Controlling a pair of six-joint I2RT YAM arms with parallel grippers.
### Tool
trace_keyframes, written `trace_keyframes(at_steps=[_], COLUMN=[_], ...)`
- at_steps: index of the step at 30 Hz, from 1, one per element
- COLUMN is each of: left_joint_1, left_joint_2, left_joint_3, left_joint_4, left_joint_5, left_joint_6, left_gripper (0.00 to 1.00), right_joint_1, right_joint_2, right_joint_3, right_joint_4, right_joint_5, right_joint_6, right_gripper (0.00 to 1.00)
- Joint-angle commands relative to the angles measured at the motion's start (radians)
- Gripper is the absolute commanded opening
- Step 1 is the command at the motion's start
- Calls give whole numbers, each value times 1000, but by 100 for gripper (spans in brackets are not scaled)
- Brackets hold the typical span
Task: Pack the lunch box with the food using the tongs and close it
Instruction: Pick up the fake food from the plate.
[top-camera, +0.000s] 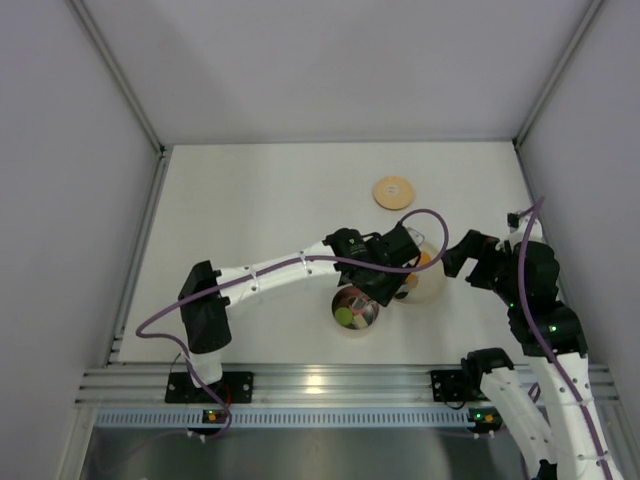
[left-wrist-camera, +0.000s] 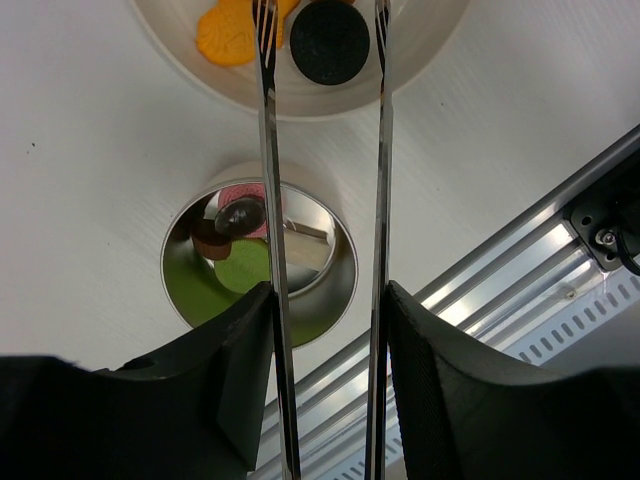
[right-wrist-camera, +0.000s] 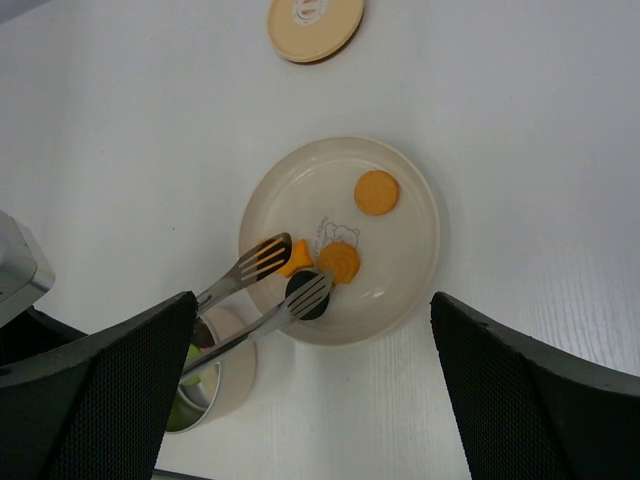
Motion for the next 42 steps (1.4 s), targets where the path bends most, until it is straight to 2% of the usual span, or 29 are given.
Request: trace_keyframes(at_steps=[1,23,25,29,42], left_joint_1=[-1,-1,-1,-1,-1], left_joint_2=[-21,-24,-27,-32,-82], left_joint_3=[-30,-88,-88,-87,-65], left_joint_4=[51,60,60,57,69], left_joint_5=[1,60,63,63,12], left_joint_6=[2,2,2,5,8], left_gripper=[51,50,50,42,34], right_joint_1=[-11,-11,-13,-11,-11], right_joint_2=[-11,-12,-12,-9,1], right_joint_3=[14,17,15,14,32], right_joint_4=[3,0,0,3,4], right_joint_5=[2,5,4,1,-2], right_joint_6=[-7,-5,-4,-2,-2], right_gripper=[99,100,99,100,99])
